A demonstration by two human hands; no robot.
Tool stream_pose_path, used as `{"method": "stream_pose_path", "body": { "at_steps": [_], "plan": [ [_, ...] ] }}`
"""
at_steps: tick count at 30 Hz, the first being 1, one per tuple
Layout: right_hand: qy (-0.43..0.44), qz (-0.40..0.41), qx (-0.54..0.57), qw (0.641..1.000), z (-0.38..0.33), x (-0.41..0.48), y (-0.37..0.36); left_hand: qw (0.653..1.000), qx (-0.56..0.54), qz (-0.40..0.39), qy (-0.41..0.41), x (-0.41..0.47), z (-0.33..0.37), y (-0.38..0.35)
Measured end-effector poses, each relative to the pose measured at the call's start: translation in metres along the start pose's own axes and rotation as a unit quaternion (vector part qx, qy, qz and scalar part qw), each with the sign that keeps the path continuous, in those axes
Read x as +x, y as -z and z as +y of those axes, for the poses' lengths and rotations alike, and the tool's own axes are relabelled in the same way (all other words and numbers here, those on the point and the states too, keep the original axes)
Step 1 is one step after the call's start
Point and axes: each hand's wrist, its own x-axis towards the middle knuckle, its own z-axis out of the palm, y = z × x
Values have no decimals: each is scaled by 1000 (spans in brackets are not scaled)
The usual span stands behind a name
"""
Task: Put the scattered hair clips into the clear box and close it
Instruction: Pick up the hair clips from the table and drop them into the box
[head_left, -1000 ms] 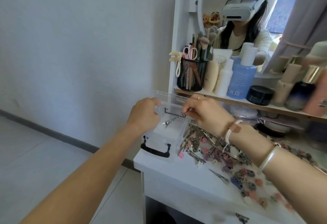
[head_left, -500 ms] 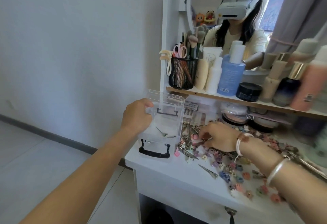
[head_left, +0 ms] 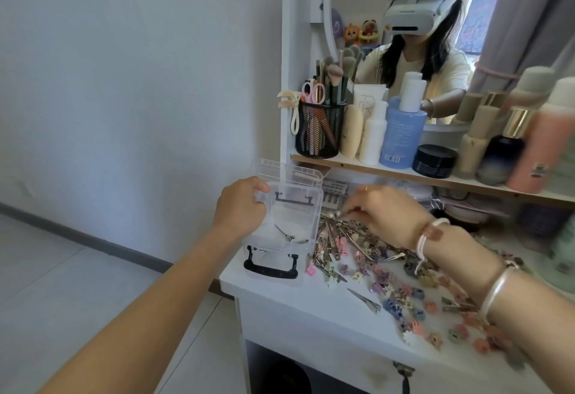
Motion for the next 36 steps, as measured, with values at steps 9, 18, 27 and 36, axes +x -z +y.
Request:
{"method": "stream_pose_path", "body": {
  "at_steps": [9,18,27,36],
  "plan": [
    [104,46,106,988,-47,19,6,999,-42,2,17,2,-3,1],
    [2,-164,52,985,-15,10,-33,998,-54,21,28,3,-8,9],
    [22,-153,18,988,-15,6,-37,998,-62,12,28,1,-3,5],
    [0,46,179,983,-3,10,16,997,-67,6,24,-4,2,4]
  ]
}}
